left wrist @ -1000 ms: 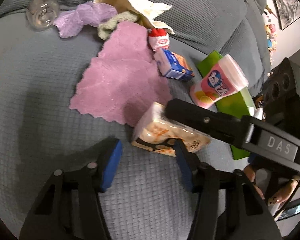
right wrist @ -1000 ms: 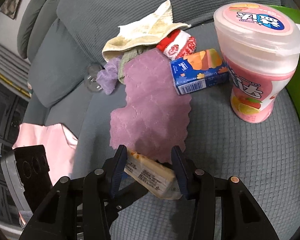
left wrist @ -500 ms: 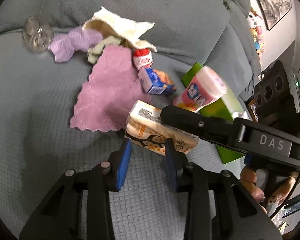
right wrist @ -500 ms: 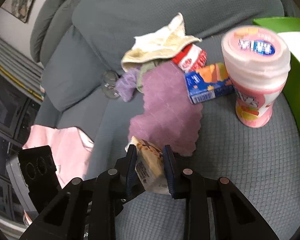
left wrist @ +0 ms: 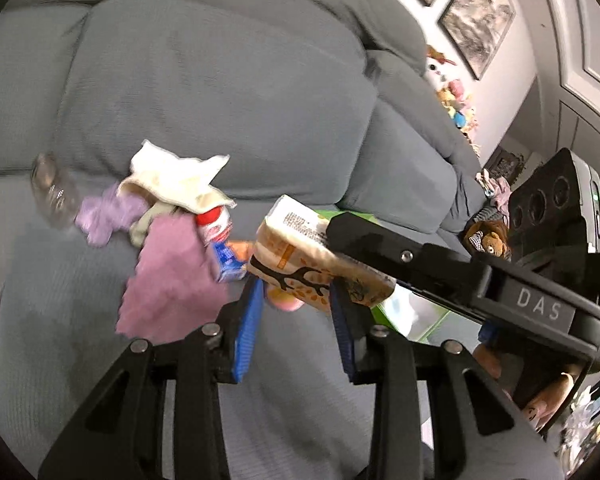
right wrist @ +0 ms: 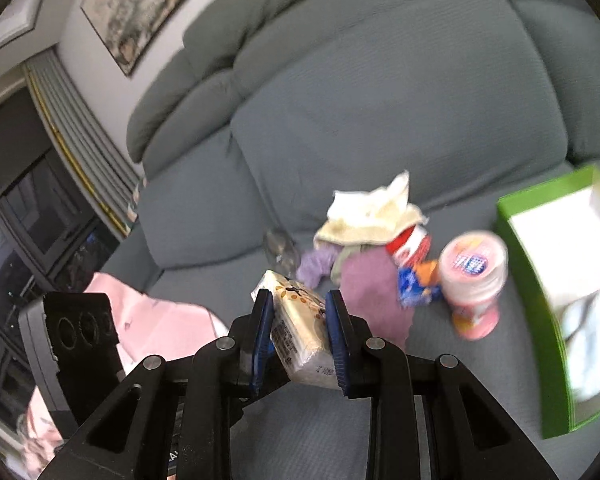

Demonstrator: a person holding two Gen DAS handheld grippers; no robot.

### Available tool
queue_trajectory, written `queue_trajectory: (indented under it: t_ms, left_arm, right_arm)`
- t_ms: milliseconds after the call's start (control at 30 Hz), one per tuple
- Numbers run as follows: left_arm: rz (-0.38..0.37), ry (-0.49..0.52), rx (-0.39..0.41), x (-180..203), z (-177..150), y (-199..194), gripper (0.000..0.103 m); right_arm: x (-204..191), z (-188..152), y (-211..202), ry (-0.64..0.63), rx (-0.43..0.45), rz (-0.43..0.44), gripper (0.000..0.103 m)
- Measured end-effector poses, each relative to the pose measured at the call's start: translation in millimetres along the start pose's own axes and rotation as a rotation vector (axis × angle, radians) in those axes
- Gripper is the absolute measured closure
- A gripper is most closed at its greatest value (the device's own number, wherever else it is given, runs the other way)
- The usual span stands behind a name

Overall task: Organize soft objects
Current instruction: 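Carry the printed box with the right gripper over the green box, then lower the printed box into the green box and open the right gripper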

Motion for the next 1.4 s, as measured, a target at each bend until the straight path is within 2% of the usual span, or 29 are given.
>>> queue_trajectory:
  t_ms: [200, 367, 567, 700, 867, 1400]
  left_arm:
    - [-0.03, 0.088, 0.026, 48, 11, 4, 0.072]
    - [-0.07, 0.151, 0.009, 87, 13, 26, 0.072]
    - [-0.13, 0.191, -0.035, 125, 8, 55, 0.072]
    - [-0.147, 0.222, -0.064, 144, 4, 70, 0.072]
    - [-0.155, 0.239, -0.102, 159, -3, 89, 0.072]
    - [-0.142, 0.26, -0.208, 183, -29, 136, 0.072]
  right_arm:
    - [19, 20, -45, 0.023, 0.109, 0.003, 0.073]
    - [47, 29, -80, 0.048, 0.193, -0.059, 0.073]
    - [84, 33, -108, 0.109, 0.253, -0.103, 0.073]
    - [107, 33, -121, 0.145, 0.277, -0.152, 0.073]
    - [135, 29, -128, 0.217, 0.294, -0.162, 0.073]
    - [197, 12, -135, 0.361, 0.287, -0.251, 0.073]
Point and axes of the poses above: each gripper's, at about its wrist camera, not at the fingertips, and y roughly the way its jaws point, x to its right, z to its top, the point moved 10 cm from there along y, roughly the way its jaws point, and after that the axes turned 10 degrees about z, right-handed, at the moved point
